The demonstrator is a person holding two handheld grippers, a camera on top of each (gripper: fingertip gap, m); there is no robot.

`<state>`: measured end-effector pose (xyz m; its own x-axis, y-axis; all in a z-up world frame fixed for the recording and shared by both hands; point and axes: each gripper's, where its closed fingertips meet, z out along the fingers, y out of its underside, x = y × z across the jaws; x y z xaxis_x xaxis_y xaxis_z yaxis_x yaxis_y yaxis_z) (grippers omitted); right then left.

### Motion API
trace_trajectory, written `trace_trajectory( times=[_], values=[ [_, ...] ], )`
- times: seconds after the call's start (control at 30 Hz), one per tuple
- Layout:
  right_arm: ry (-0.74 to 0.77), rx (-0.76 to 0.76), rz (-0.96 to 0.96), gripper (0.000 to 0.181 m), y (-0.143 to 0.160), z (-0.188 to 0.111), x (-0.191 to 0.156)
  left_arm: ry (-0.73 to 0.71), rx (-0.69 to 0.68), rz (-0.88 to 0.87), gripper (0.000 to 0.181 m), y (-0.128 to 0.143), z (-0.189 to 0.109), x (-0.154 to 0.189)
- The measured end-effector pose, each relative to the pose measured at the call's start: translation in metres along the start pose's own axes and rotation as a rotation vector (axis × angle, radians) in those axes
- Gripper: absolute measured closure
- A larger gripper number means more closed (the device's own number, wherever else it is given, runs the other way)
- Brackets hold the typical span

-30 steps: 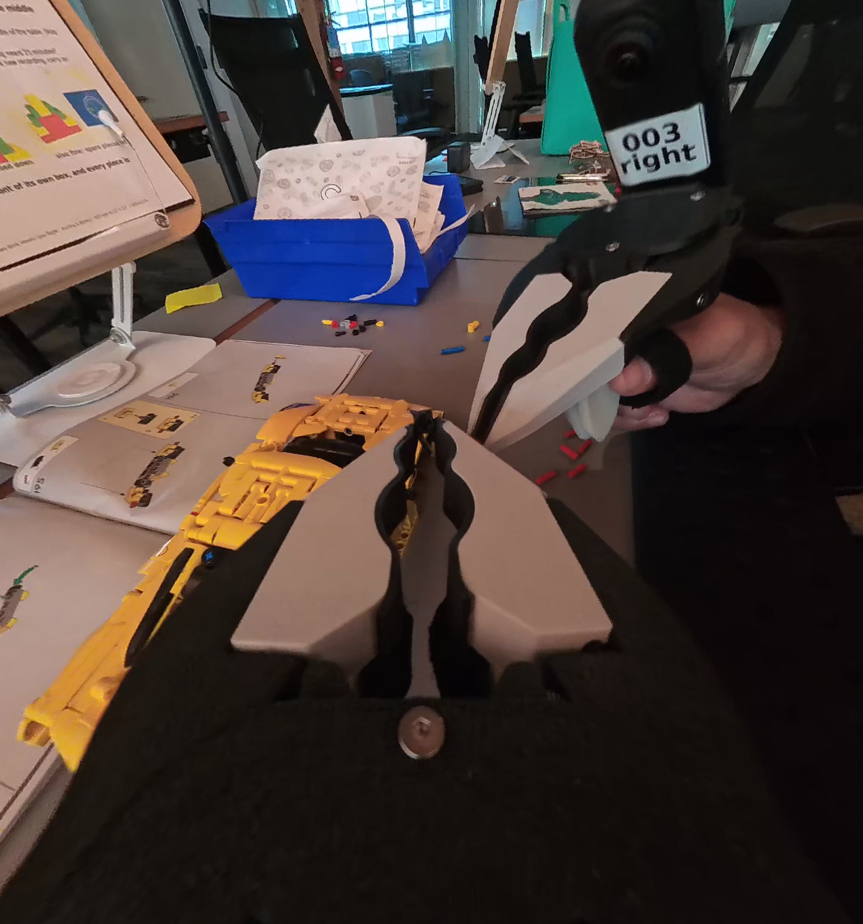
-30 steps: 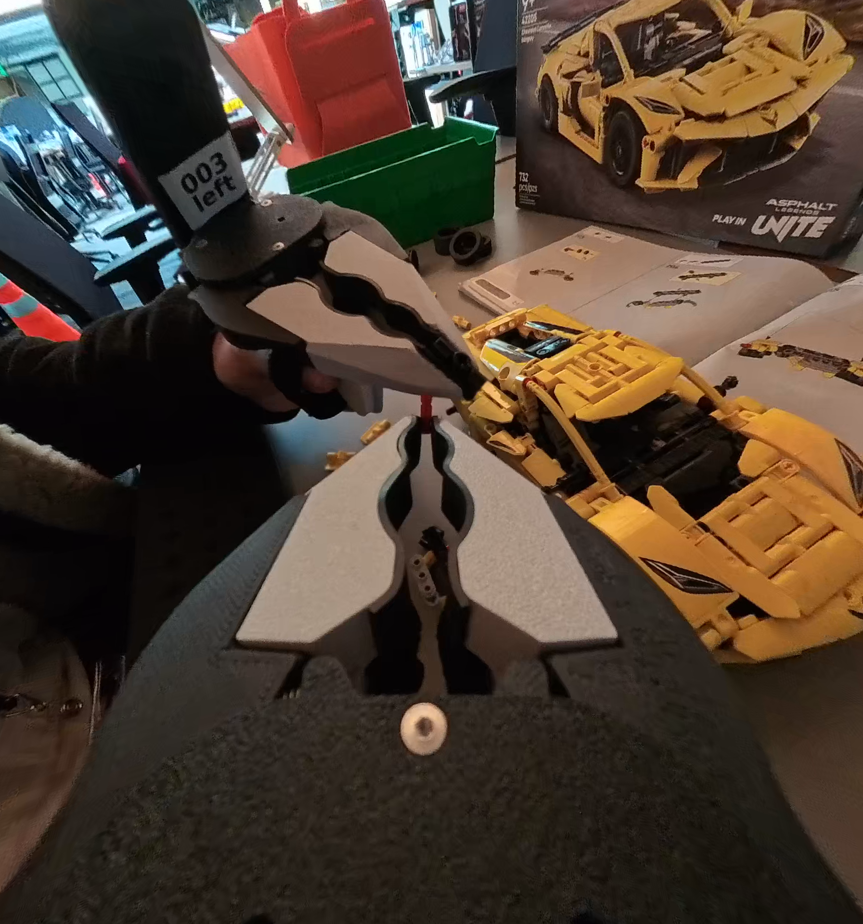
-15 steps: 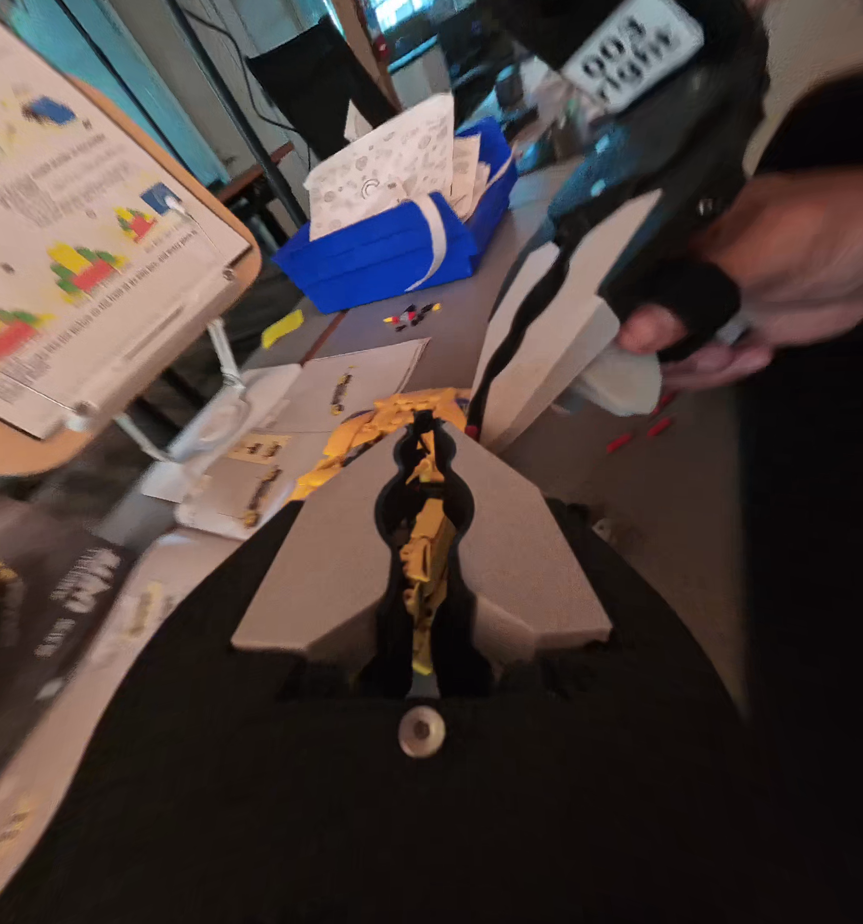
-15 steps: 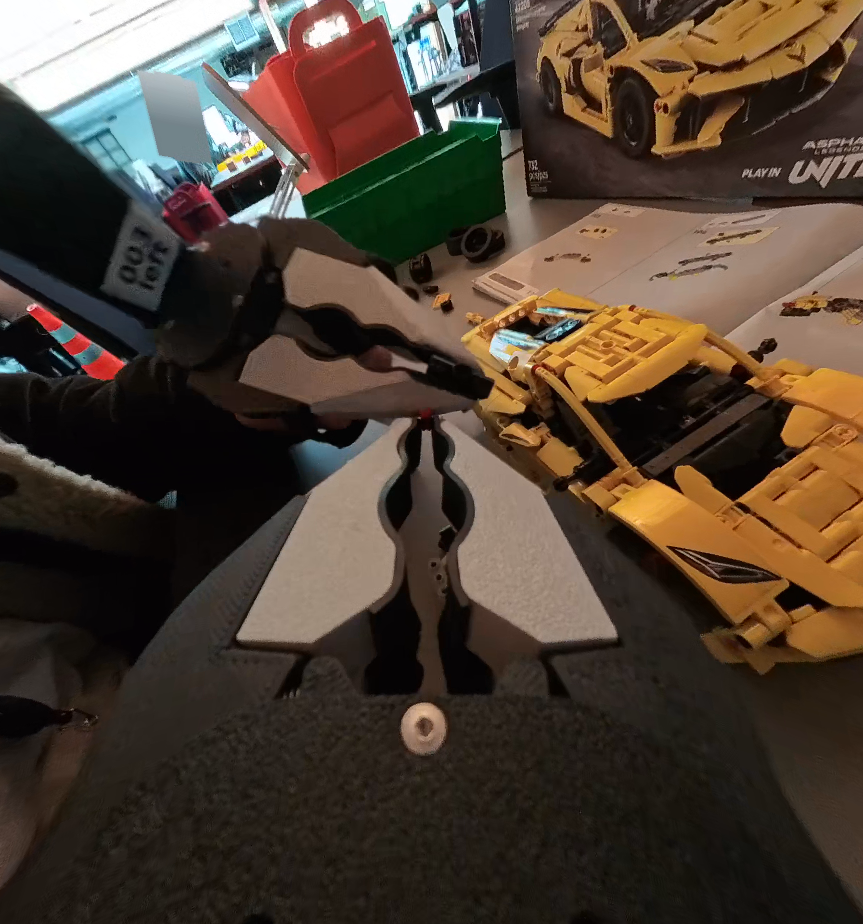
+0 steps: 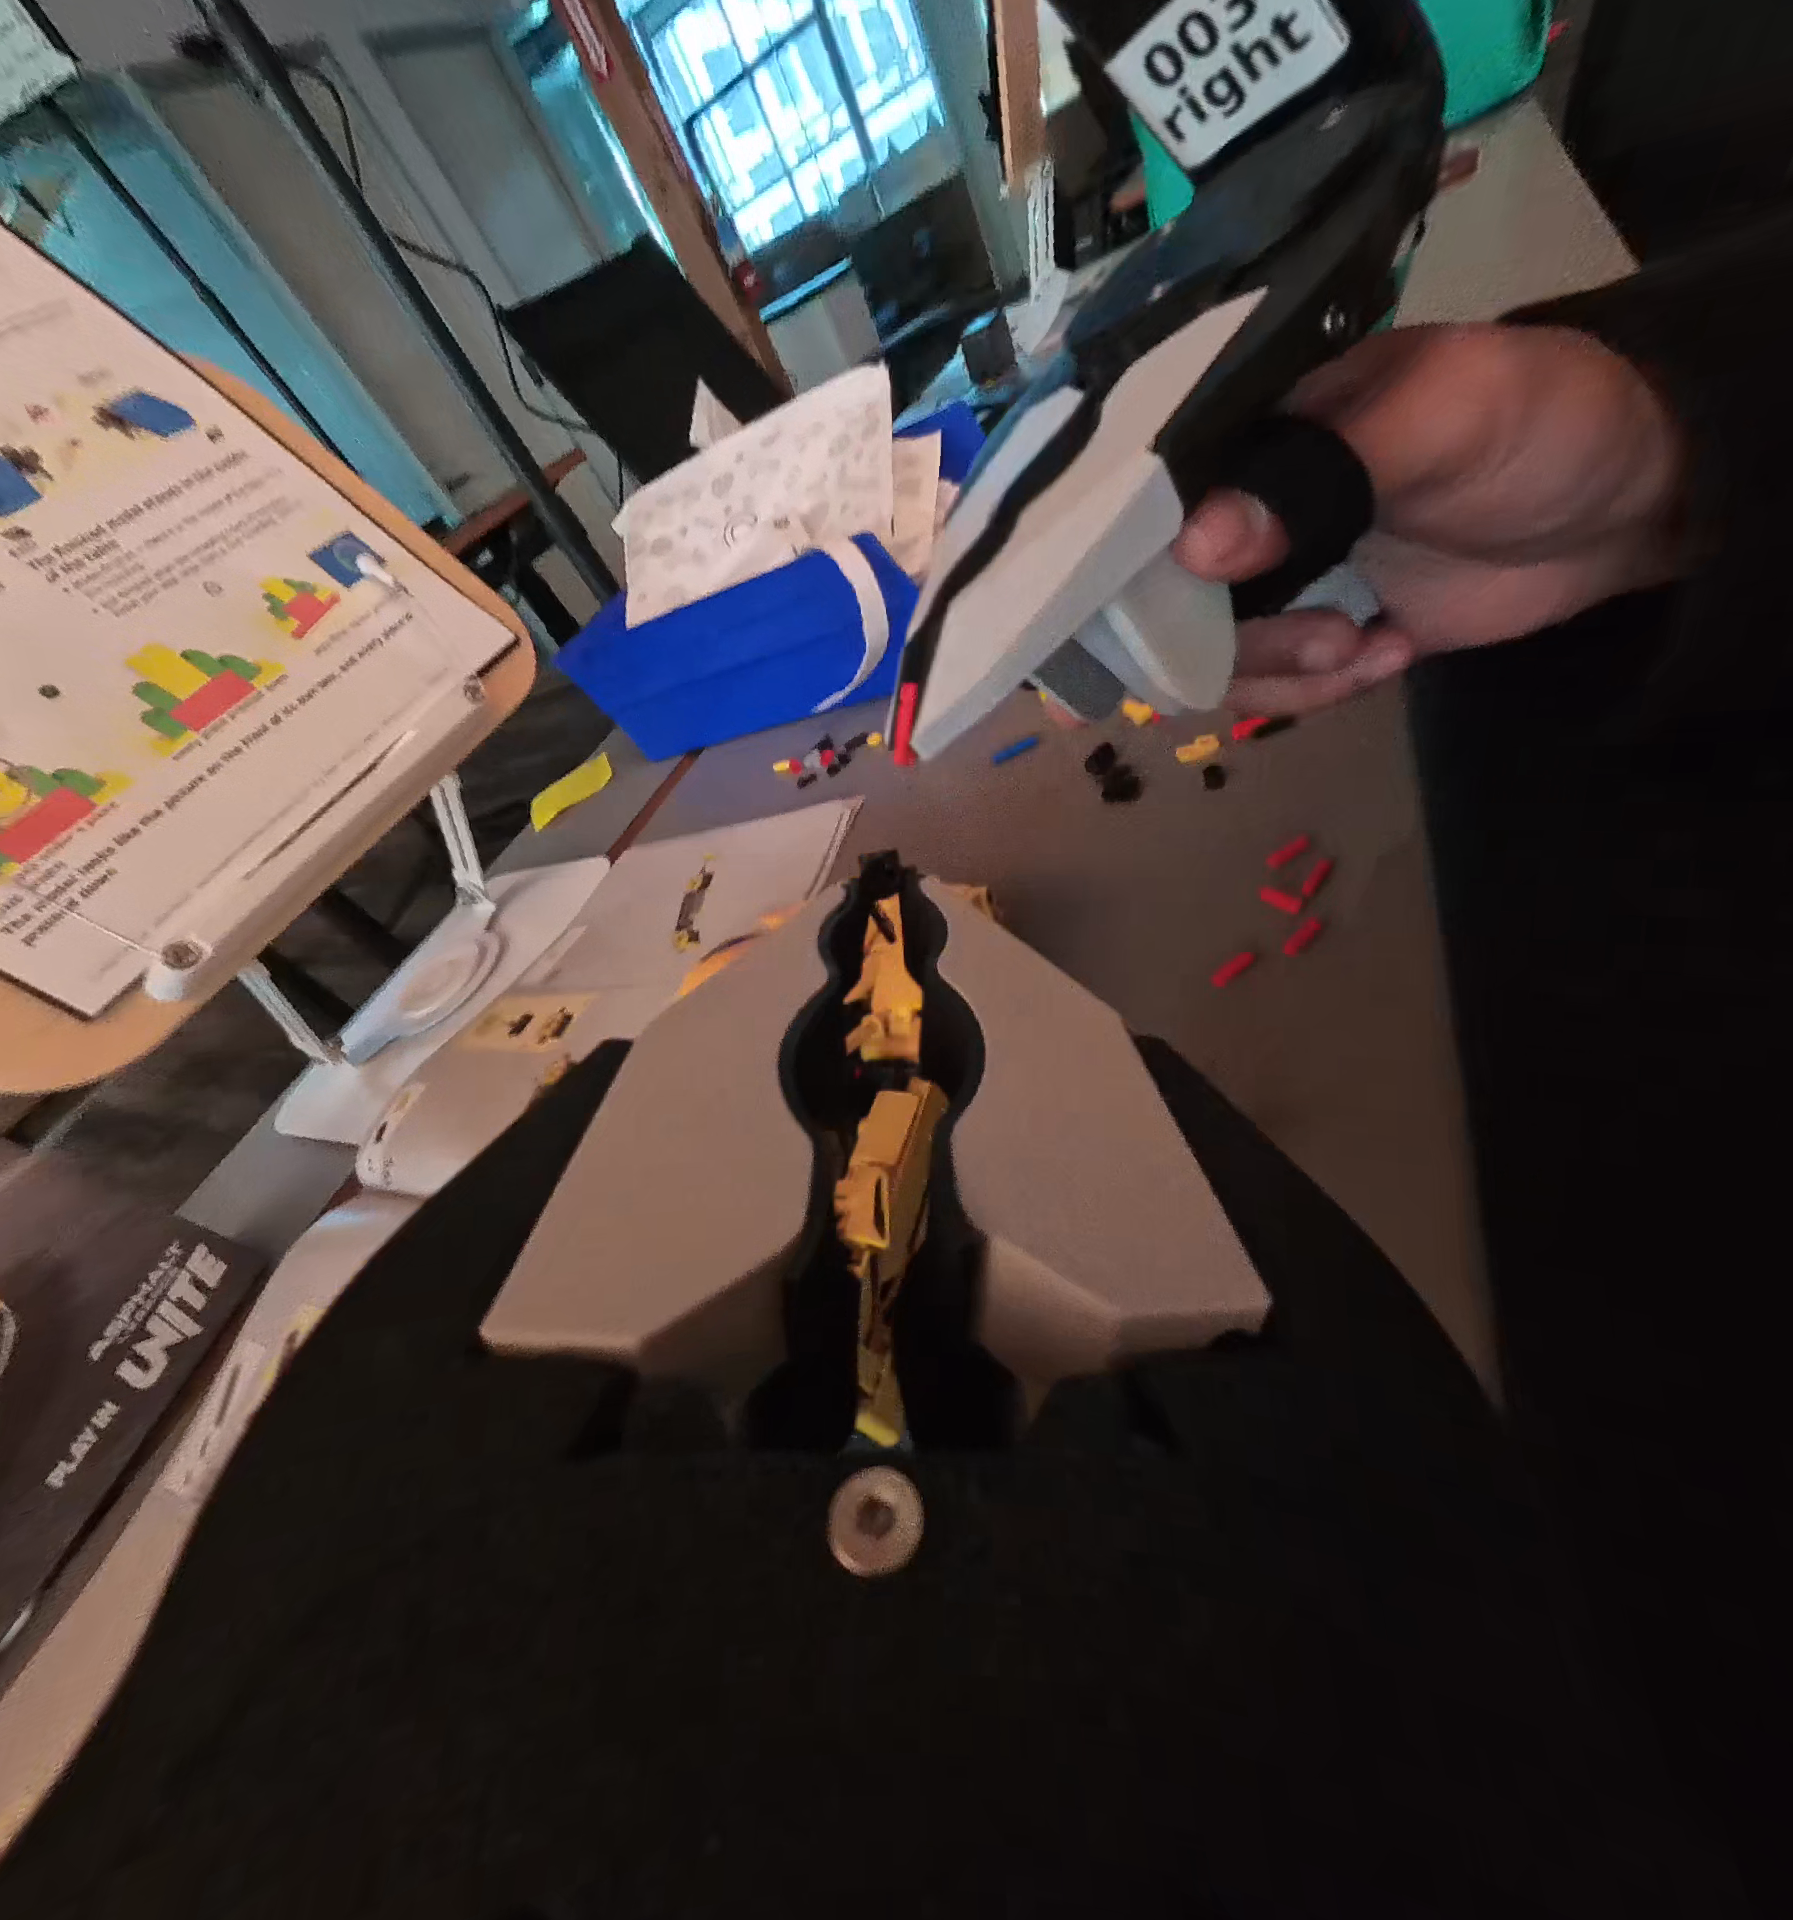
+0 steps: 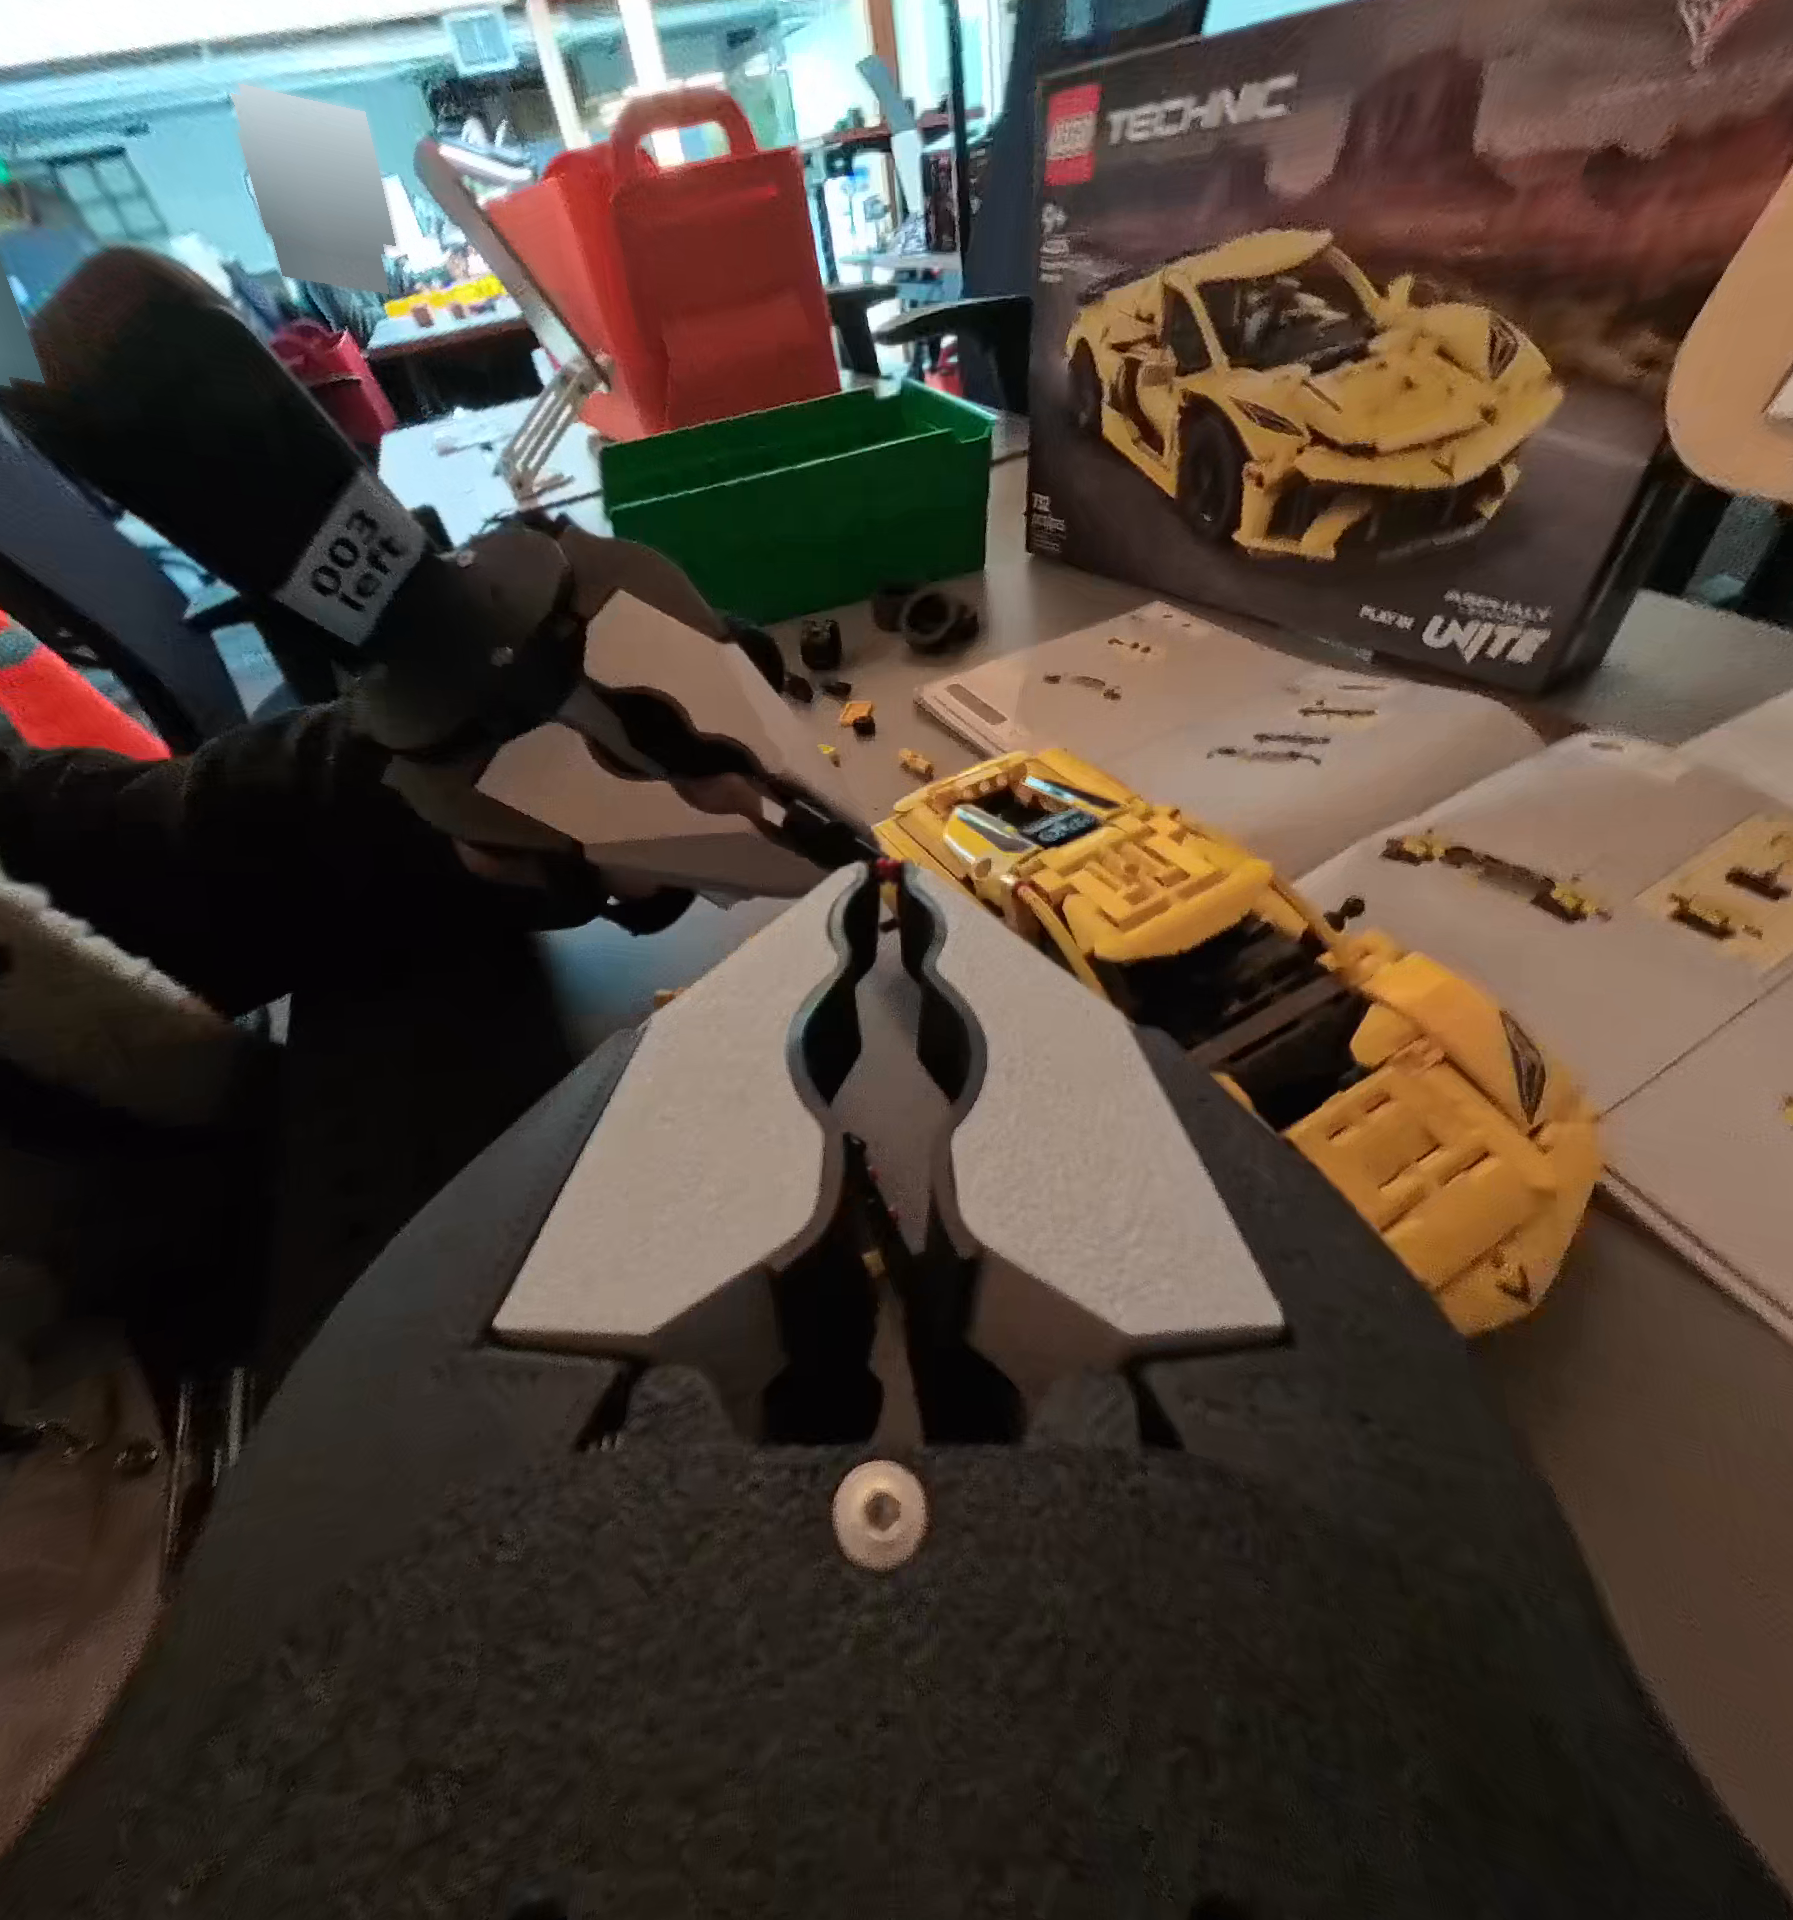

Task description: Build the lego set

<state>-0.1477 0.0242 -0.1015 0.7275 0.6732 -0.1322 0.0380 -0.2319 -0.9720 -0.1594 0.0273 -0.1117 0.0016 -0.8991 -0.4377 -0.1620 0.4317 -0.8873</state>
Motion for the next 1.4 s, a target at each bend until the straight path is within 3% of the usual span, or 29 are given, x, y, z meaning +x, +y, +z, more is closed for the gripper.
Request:
trace_trajectory(
  times=[0.47,0.93,1.0,1.17,1.4],
  values=[
    [-0.019,-0.09,0.013,0.179,0.014,0.017,-0.007,-0.069,-0.096,0.244,0.176,0.011,0.008,0.007],
    [-0.115,-0.145,0.008,0.179,0.024,0.007,-0.009,-0.003,-0.099,0.17,0.176,0.014,0.01,0.016],
    [-0.053,-0.242,-0.022,0.179,0.036,-0.013,0.011,-0.021,-0.138,0.148,0.175,0.023,0.009,0.009],
    [0.024,-0.754,-0.09,0.178,0.122,-0.08,0.051,-0.013,-0.133,0.103,0.176,0.024,0.01,0.007],
    [0.005,-0.937,-0.164,0.179,0.16,-0.104,0.058,-0.011,-0.164,0.132,0.175,0.032,0.01,0.01]
  ],
)
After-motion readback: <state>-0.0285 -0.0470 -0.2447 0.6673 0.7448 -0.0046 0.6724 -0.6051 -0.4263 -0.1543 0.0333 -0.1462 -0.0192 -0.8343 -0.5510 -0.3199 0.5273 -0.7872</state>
